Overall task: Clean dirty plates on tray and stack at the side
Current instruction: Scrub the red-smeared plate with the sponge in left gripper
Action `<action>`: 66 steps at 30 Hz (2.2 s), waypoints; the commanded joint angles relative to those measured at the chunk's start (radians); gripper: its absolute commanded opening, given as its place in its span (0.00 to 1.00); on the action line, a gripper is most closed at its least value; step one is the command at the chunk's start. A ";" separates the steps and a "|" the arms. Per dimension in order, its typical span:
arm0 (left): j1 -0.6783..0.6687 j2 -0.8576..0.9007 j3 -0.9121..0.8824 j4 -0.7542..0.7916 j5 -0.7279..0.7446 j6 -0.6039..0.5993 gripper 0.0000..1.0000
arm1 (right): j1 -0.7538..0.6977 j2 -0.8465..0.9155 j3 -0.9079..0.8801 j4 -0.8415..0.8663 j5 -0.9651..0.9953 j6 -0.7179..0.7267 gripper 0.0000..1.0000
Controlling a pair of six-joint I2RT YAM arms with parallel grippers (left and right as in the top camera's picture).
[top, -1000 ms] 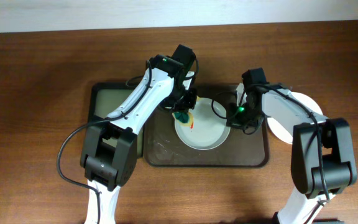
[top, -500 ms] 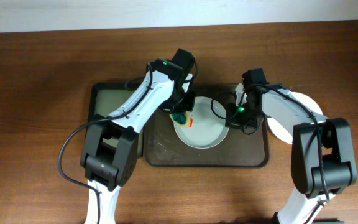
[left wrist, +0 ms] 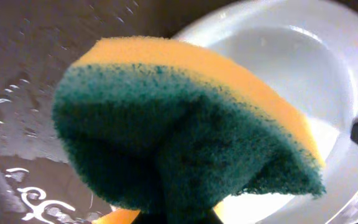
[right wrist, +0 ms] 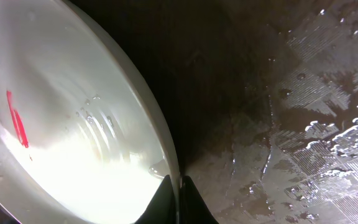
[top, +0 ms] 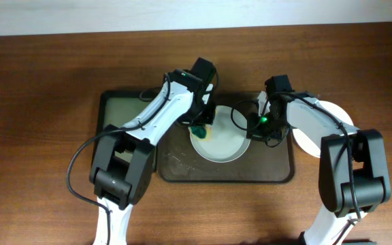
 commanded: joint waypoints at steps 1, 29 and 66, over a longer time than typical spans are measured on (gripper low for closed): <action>-0.016 0.006 -0.012 0.003 -0.043 0.001 0.00 | 0.004 -0.002 -0.006 0.003 -0.012 -0.002 0.04; -0.021 0.022 -0.227 0.249 -0.122 0.006 0.00 | 0.004 -0.002 -0.007 0.003 -0.012 -0.002 0.04; -0.048 0.005 -0.044 0.318 0.354 0.012 0.00 | 0.004 -0.002 -0.009 0.003 -0.008 -0.002 0.04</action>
